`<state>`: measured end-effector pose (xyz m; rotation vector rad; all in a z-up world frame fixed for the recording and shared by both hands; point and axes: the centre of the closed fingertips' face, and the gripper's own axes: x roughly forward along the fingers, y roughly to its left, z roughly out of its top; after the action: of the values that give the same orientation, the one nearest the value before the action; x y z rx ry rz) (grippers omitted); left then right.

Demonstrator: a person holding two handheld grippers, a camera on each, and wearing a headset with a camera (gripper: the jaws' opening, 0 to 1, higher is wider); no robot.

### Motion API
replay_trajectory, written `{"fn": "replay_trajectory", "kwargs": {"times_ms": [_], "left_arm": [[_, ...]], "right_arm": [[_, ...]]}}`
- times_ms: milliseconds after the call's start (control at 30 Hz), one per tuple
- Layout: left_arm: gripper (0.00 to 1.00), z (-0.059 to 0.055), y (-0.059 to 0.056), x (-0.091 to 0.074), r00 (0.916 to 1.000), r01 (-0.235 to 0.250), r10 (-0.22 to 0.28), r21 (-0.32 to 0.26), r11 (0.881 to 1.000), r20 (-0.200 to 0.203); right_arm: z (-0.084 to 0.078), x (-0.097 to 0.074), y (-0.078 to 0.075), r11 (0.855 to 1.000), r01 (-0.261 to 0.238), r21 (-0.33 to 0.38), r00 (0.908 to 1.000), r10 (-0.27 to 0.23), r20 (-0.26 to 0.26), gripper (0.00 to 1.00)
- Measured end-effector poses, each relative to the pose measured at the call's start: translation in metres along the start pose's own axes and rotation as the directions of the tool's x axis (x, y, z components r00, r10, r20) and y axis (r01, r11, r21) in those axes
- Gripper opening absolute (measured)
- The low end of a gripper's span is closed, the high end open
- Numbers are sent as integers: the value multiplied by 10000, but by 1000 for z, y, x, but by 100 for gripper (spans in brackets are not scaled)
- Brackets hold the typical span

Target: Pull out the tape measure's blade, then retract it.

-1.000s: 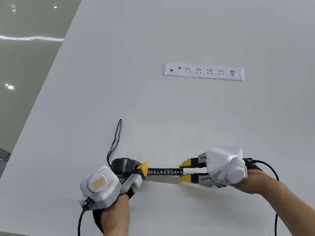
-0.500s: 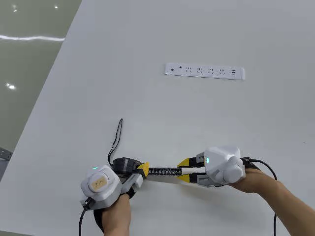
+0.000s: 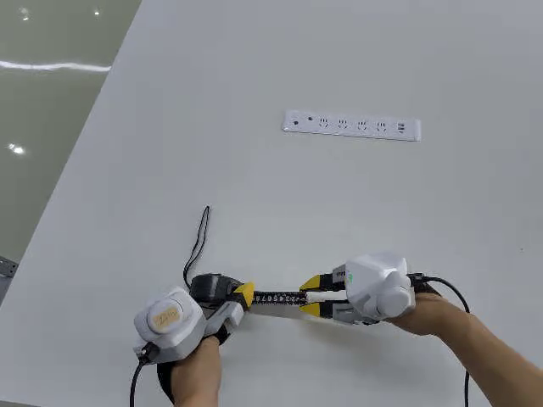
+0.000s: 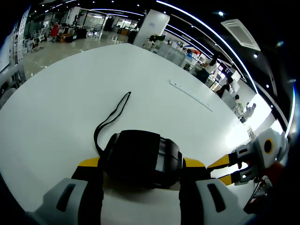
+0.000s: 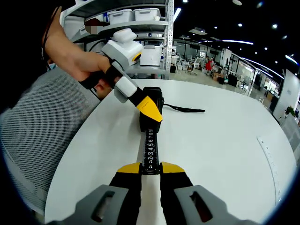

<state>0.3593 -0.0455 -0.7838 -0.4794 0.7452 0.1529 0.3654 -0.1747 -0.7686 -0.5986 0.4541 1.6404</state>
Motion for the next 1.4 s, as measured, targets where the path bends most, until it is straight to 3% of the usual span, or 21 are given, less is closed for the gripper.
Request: {"fn": "replay_trajectory", "kwargs": {"times_ms": [1400], "left_arm": [[63,0,0,1,10000,41,-41,29,10000,-21]], "right_arm": [[6,13,1,9999,-102,97,9999,101,49,13]]}}
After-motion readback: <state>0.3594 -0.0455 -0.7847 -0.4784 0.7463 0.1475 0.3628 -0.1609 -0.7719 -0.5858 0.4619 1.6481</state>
